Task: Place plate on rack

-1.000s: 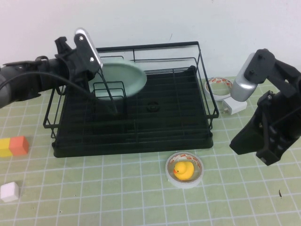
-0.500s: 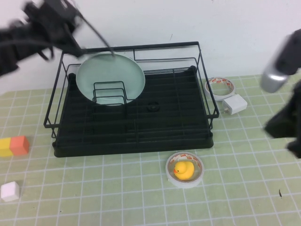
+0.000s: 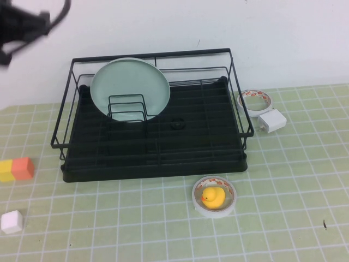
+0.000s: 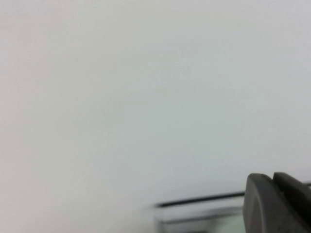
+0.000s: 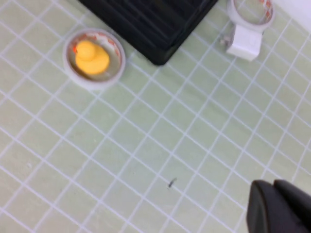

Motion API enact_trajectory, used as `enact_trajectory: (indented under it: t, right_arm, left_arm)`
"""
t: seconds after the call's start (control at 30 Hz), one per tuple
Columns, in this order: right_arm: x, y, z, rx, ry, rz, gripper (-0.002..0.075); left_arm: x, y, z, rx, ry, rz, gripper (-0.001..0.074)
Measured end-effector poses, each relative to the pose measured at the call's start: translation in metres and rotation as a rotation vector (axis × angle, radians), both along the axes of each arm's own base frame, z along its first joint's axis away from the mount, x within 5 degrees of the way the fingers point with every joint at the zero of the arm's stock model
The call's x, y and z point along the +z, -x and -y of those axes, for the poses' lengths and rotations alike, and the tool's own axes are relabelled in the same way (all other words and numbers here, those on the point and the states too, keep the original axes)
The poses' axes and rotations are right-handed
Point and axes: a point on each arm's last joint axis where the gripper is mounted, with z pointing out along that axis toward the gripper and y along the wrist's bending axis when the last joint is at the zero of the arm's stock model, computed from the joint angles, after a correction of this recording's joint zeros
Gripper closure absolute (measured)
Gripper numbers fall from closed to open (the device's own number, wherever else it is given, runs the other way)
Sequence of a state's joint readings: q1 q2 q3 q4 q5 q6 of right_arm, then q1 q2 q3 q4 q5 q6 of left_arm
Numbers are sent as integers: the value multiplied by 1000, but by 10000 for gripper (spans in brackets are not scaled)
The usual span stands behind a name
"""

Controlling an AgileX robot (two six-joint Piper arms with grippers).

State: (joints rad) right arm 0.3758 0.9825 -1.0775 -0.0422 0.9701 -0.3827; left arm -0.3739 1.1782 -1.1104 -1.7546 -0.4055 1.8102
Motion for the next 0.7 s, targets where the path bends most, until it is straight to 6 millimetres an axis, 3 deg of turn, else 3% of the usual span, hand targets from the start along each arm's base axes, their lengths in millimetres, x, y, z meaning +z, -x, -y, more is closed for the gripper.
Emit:
enact_trajectory:
  t: [0.13, 0.27, 0.57, 0.7]
  right_arm:
    - [-16, 21, 6, -3, -47, 34, 722]
    - [-42, 39, 11, 0, -89, 62, 721]
    - [-118, 72, 17, 2, -209, 83, 722]
    - [-133, 79, 17, -7, -245, 62, 722]
  left_arm:
    - [-11, 56, 2, -106, 61, 21, 735]
    - [-36, 96, -2, -188, 69, 12, 735]
    - [-111, 139, -22, -226, 136, -84, 736]
    - [-133, 145, -24, -247, 127, -122, 736]
